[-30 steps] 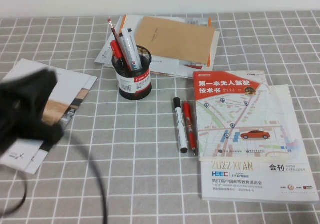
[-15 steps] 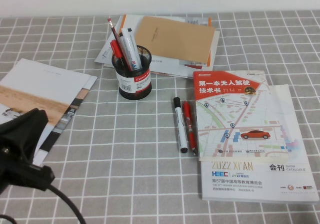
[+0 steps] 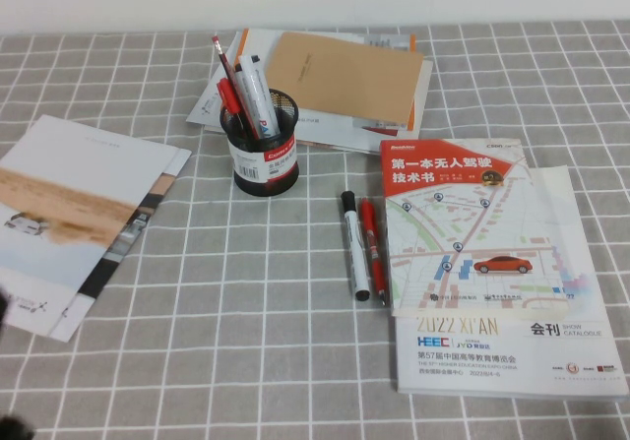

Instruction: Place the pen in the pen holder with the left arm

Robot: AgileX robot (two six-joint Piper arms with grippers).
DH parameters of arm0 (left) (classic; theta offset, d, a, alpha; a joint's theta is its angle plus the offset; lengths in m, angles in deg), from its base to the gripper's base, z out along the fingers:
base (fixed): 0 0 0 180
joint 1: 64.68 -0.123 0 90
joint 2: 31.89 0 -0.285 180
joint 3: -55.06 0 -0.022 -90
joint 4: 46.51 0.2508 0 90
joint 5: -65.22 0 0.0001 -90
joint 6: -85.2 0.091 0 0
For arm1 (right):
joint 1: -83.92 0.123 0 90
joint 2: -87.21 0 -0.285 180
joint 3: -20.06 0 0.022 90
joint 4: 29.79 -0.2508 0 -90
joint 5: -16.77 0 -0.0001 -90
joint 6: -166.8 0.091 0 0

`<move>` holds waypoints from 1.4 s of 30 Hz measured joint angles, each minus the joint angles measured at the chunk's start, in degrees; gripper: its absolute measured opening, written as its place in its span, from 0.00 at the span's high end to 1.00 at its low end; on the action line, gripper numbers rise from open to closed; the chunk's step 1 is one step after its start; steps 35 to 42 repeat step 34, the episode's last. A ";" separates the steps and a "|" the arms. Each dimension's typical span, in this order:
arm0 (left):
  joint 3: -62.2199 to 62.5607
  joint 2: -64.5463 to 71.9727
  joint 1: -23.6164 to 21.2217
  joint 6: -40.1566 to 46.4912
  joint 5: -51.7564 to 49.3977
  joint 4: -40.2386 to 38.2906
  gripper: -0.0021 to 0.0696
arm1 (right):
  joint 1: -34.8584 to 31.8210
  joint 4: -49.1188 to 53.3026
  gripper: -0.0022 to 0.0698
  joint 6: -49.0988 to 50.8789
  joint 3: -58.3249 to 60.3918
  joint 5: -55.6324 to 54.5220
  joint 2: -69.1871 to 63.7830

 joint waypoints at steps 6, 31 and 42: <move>-5.56 -13.94 -5.81 18.51 -2.44 -16.01 0.97 | 0.00 -0.13 0.99 0.00 0.00 0.00 0.00; -10.31 -15.96 -15.10 34.25 -23.03 -29.40 0.97 | 0.00 -1.01 0.99 0.00 0.00 0.00 0.00; -10.31 -15.96 -15.10 34.75 -23.03 -29.40 0.97 | 0.00 -1.01 0.99 0.00 0.00 0.00 0.00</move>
